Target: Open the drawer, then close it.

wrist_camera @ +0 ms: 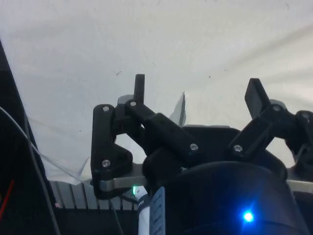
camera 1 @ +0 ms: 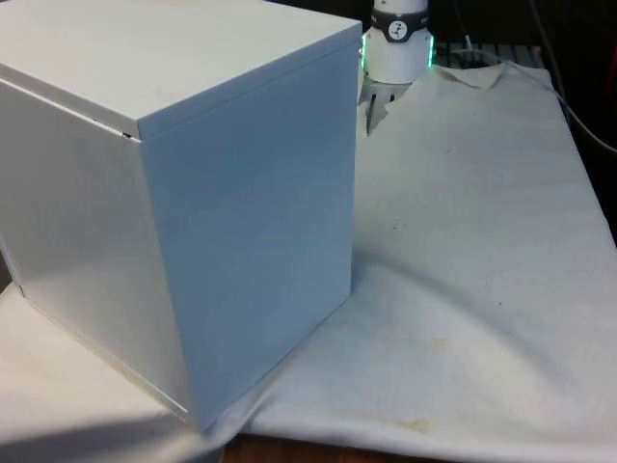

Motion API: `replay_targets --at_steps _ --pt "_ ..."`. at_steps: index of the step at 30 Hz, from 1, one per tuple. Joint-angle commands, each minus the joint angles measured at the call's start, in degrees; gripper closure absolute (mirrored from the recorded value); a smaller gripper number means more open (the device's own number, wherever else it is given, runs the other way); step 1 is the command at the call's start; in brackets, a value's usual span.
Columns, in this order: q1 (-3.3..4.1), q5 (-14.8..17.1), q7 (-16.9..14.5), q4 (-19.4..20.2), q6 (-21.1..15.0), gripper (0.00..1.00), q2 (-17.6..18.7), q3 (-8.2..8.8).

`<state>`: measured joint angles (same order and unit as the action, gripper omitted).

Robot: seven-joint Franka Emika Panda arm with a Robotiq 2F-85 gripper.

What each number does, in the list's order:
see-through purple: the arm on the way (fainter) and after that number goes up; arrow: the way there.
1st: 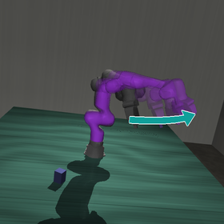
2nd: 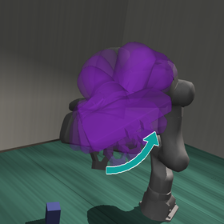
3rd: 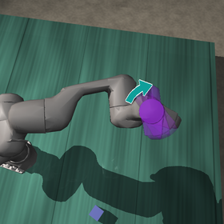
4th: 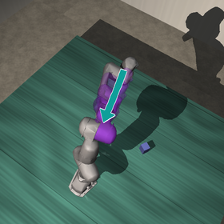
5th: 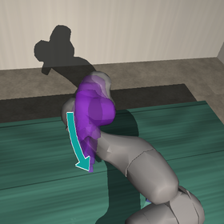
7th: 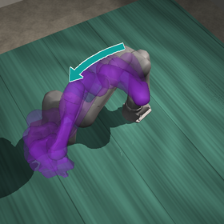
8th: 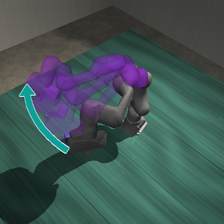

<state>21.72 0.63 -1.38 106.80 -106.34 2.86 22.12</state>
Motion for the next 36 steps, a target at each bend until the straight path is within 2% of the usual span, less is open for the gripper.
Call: replay_targets --at_steps 1,7,8,12,15,16,24,26,36 --pt "-0.23 0.2 -0.6 -0.3 0.0 0.0 0.3 0.17" --pt "-0.34 0.2 -2.6 -0.5 -0.2 0.0 0.8 0.97" --pt "-0.17 0.0 -1.9 -0.2 -0.3 0.0 0.5 0.86" --pt "-0.29 -0.1 -4.8 0.0 -0.3 0.0 0.3 1.55" --pt "-0.23 -0.2 -6.2 0.3 -0.6 0.0 0.1 1.78" --pt "-0.23 0.0 -5.8 -0.1 -0.3 0.0 0.5 1.78" --pt "-0.29 -0.4 -10.7 0.6 -0.8 0.0 -0.3 2.52" --pt "-0.29 -0.1 -10.9 0.1 -0.3 0.0 0.1 2.58" --pt "-0.4 -0.4 -16.1 0.6 -0.9 0.0 -0.7 3.38"
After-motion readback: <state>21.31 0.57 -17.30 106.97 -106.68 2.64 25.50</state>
